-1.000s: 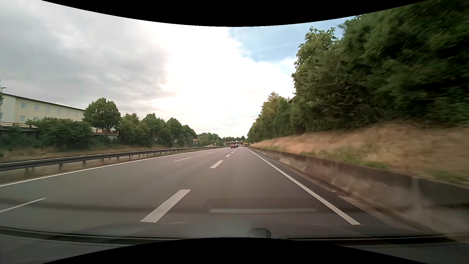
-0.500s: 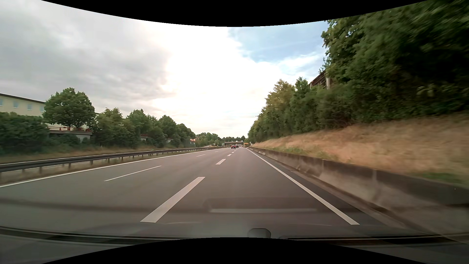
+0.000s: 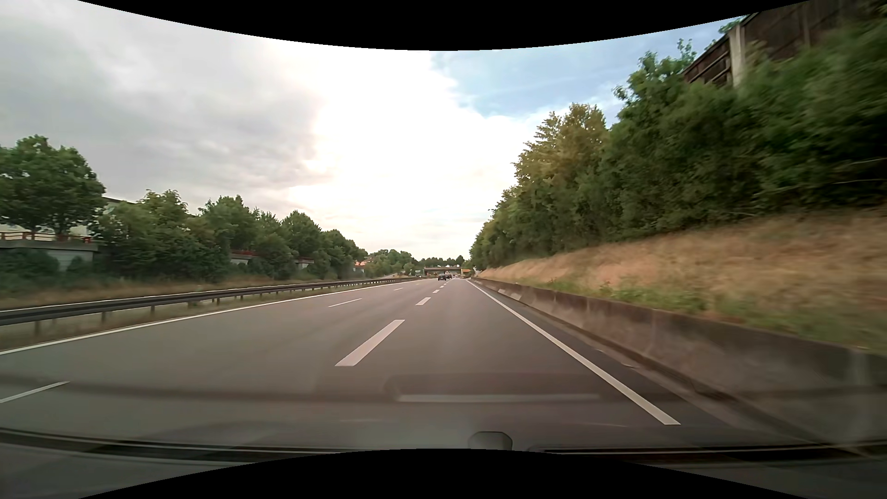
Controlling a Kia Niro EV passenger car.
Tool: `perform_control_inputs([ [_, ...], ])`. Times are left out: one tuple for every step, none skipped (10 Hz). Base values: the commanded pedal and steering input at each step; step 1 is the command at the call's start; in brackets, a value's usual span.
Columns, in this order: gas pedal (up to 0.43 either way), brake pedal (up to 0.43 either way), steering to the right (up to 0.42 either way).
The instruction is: Follow the waypoints while adhering to traffic rules and regulations
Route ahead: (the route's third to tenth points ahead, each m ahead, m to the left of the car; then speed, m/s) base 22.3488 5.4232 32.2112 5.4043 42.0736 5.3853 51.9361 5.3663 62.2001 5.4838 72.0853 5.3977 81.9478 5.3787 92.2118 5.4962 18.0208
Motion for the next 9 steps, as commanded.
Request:
perform_control_inputs([
  [0.000, 0.000, -0.004],
  [0.000, 0.000, -0.003],
  [0.000, 0.000, -0.002],
  [0.000, 0.000, -0.001],
  [0.000, 0.000, 0.000],
  [0.000, 0.000, -0.001],
  [0.000, 0.000, -0.001],
  [0.000, 0.098, -0.001],
  [0.000, 0.122, -0.001],
])
